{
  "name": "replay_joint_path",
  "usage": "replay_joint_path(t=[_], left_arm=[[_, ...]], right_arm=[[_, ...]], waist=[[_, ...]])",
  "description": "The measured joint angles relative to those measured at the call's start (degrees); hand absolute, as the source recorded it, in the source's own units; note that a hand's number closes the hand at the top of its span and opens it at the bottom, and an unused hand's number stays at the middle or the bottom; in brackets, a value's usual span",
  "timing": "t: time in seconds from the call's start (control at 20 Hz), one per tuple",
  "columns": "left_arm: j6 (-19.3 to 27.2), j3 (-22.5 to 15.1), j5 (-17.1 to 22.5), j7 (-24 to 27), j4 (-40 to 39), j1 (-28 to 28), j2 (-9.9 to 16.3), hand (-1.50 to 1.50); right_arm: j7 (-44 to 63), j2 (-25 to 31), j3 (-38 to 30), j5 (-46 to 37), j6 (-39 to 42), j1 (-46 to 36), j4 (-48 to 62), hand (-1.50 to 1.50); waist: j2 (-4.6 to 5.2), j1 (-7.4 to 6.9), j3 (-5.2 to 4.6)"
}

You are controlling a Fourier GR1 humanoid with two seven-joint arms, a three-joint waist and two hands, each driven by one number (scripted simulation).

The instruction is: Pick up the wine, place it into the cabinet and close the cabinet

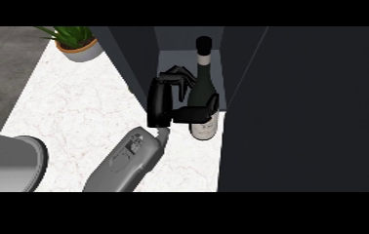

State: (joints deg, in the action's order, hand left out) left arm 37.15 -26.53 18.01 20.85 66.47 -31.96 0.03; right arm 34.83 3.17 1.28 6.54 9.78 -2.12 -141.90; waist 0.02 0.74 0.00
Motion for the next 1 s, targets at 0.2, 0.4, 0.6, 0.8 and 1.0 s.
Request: replay_joint_path(t=[0.2, 0.4, 0.6, 0.8, 1.0], left_arm=[[-0.6, 1.4, 1.4, 2.1, -2.0, -0.8, 0.0, 1.50], [-1.8, 3.9, 2.1, 3.3, -4.3, -2.0, 0.0, 1.50], [-2.9, 6.0, 3.2, 3.6, -8.4, -4.7, 0.1, 1.50], [-5.0, 7.5, 5.5, 5.1, -13.6, -7.7, 0.0, 1.50], [-8.2, 11.1, 6.1, 4.6, -18.5, -11.3, 0.5, 1.50]], right_arm=[[1.3, -0.1, 0.2, 0.0, -0.7, -2.0, 0.2, -1.50], [1.2, -0.1, 0.5, 0.0, -0.7, -1.2, 0.0, -1.50], [1.6, -0.5, 1.2, -0.1, -1.2, -1.5, -0.1, -1.50], [3.2, -0.4, 1.3, -0.1, -2.0, -2.7, -0.2, -1.50], [2.2, -0.2, 0.7, 0.1, -1.1, -1.7, -0.2, -1.50]], waist=[[0.00, -0.09, 0.00], [-0.03, -0.12, -0.01], [0.01, 0.01, -0.01], [0.07, 0.26, -0.01], [0.12, 0.31, 0.00]])
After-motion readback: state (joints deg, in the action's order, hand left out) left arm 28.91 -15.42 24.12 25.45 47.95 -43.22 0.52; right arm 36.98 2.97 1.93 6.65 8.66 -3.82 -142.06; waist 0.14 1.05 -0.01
